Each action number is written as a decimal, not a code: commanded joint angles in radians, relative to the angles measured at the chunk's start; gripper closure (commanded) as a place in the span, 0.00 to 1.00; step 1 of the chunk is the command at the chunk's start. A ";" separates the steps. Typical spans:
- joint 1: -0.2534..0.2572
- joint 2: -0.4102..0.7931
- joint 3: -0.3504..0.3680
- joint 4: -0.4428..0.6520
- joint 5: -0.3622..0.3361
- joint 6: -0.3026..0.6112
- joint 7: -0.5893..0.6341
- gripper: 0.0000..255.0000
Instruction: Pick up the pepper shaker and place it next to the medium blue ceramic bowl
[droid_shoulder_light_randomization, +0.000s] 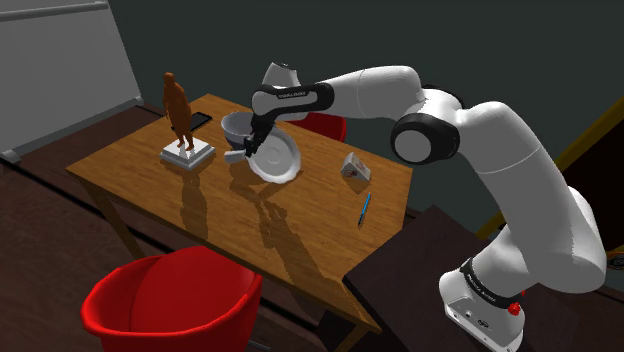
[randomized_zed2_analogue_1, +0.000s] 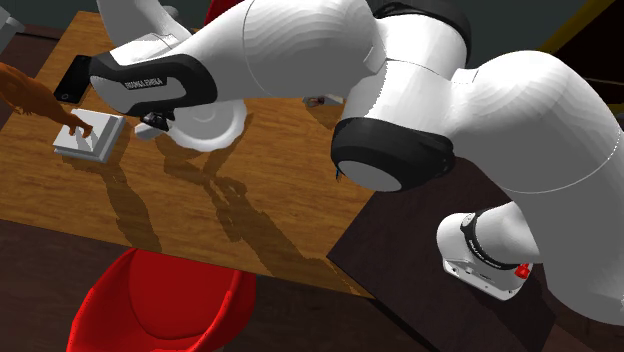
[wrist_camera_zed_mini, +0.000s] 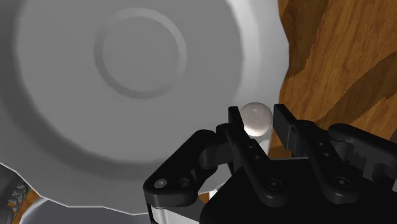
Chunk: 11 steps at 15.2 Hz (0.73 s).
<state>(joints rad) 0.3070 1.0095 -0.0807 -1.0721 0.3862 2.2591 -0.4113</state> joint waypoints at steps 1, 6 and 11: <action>0.000 0.000 0.000 0.000 0.000 0.000 0.000 1.00; 0.000 -0.001 0.000 0.000 0.000 0.000 0.000 0.00; -0.006 -0.094 -0.007 -0.070 -0.002 -0.027 -0.007 0.00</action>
<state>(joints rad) 0.3020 0.9452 -0.0857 -1.1204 0.3850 2.2414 -0.4174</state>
